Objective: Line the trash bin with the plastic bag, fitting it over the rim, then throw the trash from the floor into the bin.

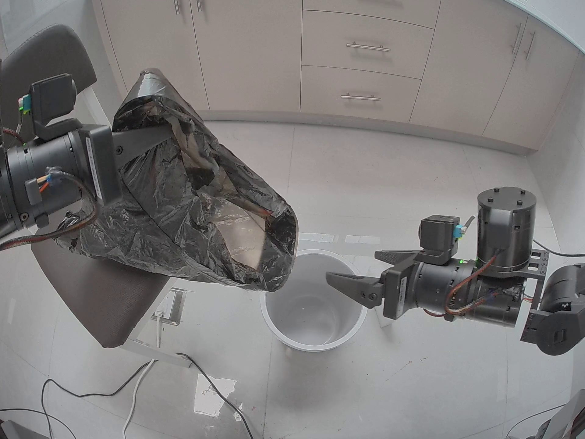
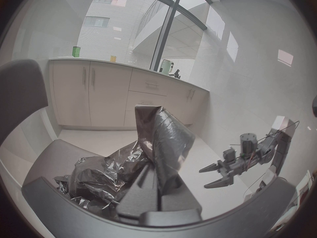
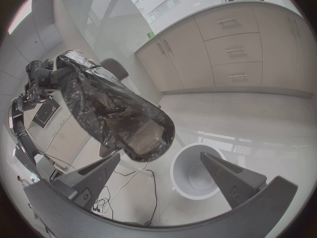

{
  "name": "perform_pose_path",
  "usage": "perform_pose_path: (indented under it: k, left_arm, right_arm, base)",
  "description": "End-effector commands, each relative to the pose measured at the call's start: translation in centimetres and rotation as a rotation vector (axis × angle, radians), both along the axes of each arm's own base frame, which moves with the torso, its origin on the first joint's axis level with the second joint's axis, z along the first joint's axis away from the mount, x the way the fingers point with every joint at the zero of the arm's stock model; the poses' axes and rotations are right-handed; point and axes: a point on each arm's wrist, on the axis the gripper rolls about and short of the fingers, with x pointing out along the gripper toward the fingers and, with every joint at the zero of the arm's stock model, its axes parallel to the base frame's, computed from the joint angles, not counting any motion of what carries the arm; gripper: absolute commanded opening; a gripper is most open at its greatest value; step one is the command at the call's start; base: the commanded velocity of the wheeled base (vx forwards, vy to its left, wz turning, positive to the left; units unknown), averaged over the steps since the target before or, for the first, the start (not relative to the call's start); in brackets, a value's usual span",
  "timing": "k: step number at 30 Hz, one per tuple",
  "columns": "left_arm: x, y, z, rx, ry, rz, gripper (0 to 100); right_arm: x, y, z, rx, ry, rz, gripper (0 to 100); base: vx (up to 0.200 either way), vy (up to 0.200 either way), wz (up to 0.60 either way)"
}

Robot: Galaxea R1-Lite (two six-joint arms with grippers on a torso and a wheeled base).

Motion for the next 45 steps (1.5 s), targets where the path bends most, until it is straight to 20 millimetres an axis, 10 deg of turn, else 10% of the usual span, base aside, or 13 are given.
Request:
perform_pose_path:
  k: [1,26,27,45]
  left_arm:
    - [-1.6,-0.2,1.0,-0.028,-0.028,-0.052,0]
    - [-4.9,-0.5,1.6,-0.037,-0.025,-0.174,0]
    - [-4.9,-0.5,1.5,-0.036,-0.024,-0.174,0]
    - [-4.5,0.1,-0.2,-0.080,0.076,-0.128,0]
  right_arm:
    - [1.6,2.0,-2.2,-0.011,-0.001,-0.009,100]
    - [4.1,4.1,-3.6,-0.005,-0.022,-0.041,100]
    - [4.0,4.1,-3.6,-0.004,-0.023,-0.044,0]
    - [1.6,1.1,-3.1,-0.067,-0.178,-0.075,0]
  base:
    - [0.000,0.000,0.00]
    - [0.000,0.000,0.00]
    - [0.000,0.000,0.00]
    - [0.000,0.000,0.00]
